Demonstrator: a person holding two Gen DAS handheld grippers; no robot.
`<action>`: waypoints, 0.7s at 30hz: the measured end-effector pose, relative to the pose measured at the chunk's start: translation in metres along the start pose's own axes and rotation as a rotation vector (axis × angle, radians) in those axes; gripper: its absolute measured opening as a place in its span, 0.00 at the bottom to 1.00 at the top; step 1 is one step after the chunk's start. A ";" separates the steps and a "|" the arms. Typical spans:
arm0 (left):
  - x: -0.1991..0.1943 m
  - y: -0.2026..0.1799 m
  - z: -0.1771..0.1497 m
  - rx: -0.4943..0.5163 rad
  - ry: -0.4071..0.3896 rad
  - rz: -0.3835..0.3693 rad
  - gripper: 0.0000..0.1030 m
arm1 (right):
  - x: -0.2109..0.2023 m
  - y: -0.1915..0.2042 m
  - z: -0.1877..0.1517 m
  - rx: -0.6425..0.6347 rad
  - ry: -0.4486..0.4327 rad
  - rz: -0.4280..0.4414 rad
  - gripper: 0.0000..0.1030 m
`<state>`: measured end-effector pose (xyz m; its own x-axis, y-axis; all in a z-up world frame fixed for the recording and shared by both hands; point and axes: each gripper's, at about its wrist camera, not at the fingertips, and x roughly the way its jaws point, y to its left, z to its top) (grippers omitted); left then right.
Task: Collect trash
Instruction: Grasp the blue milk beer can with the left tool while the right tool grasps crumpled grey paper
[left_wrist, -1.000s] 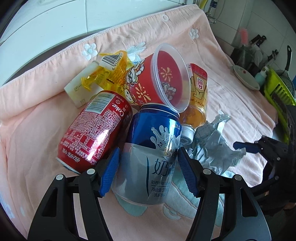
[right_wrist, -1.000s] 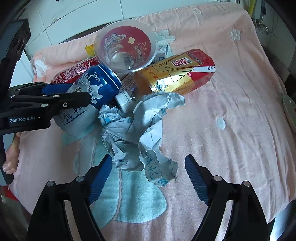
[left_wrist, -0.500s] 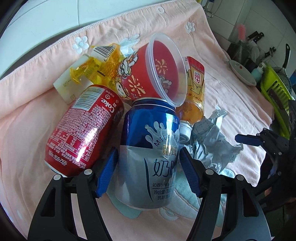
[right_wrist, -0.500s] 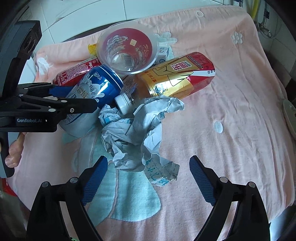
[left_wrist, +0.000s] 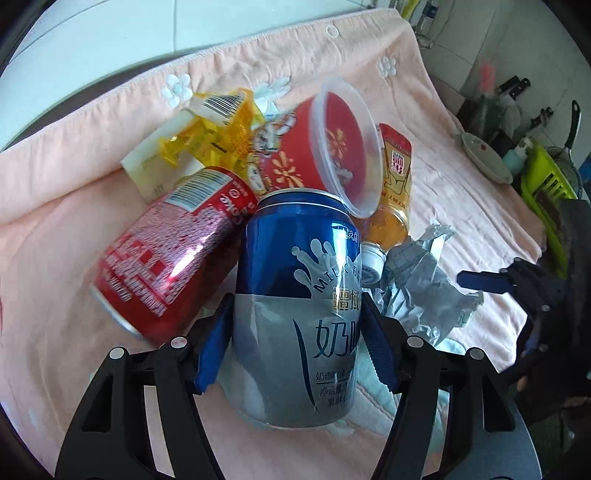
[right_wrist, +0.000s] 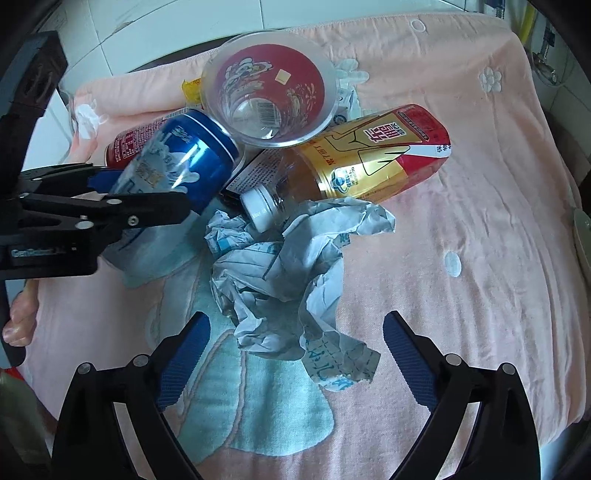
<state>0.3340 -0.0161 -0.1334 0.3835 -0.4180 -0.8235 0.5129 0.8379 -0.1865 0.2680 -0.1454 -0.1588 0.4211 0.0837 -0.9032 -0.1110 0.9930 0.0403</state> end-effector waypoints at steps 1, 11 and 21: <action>-0.004 0.003 -0.001 -0.012 -0.009 -0.008 0.63 | 0.002 0.001 0.002 -0.001 0.002 -0.001 0.89; -0.061 0.012 -0.028 -0.067 -0.109 -0.006 0.63 | 0.027 0.005 0.026 0.063 0.002 0.009 0.72; -0.109 0.013 -0.066 -0.130 -0.175 0.027 0.63 | -0.009 0.010 0.010 0.012 -0.033 0.047 0.53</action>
<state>0.2476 0.0636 -0.0812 0.5290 -0.4402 -0.7255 0.4015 0.8830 -0.2431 0.2722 -0.1357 -0.1461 0.4451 0.1328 -0.8856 -0.1204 0.9888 0.0878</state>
